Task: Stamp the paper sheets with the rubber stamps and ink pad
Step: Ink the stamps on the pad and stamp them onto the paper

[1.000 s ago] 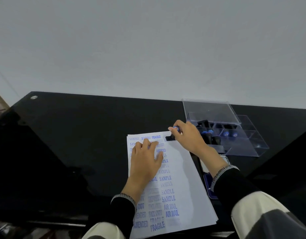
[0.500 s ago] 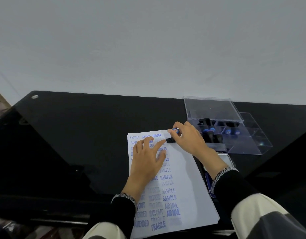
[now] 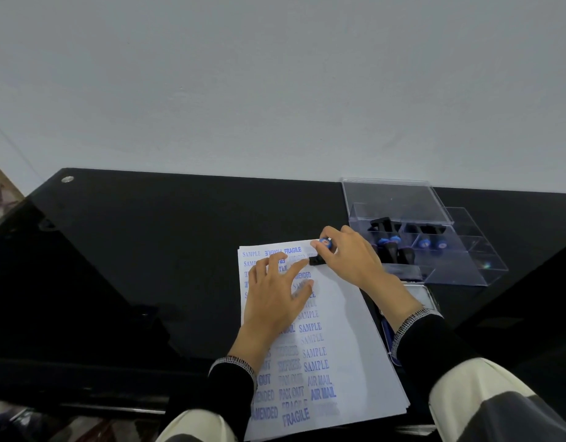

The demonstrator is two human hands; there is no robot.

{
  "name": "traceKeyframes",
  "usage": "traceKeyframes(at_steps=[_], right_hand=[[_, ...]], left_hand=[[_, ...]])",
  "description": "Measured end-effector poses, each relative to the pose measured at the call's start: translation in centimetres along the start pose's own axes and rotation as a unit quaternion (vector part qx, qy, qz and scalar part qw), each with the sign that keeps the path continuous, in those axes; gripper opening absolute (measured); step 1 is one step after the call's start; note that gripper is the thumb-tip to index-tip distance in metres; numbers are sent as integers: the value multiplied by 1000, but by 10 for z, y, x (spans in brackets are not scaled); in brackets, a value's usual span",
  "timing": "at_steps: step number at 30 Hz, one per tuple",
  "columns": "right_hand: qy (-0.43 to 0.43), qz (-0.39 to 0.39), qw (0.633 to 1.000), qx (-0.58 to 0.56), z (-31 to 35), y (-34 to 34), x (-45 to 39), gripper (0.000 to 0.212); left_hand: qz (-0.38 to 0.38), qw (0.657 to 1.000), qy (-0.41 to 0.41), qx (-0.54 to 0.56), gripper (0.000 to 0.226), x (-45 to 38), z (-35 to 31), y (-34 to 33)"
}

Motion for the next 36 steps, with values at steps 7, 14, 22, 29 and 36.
traceKeyframes(at_steps=[7, 14, 22, 29, 36], right_hand=[[20, 1, 1000, 24, 3, 0, 1, 31], [32, 11, 998, 52, 5, 2, 3, 35], [22, 19, 998, 61, 11, 5, 4, 36], [16, 21, 996, 83, 14, 5, 2, 37], [22, 28, 995, 90, 18, 8, 3, 38]], left_hand=[[-2, 1000, -6, -4, 49, 0, 0, 1], [-4, 1000, -8, -5, 49, 0, 1, 1], [-8, 1000, -11, -5, 48, 0, 0, 2], [-10, 1000, -11, -3, 48, 0, 0, 1], [-7, 1000, -8, -2, 48, 1, 0, 1]])
Point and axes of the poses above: each hand's wrist, its own x-axis away from the middle knuckle, its own y-axis out of the back of the hand, z = x × y, the point moved 1 cm from there along -x, towards the middle knuckle, and after that the axes turned 14 degrees about -z, right-handed, at the moved point
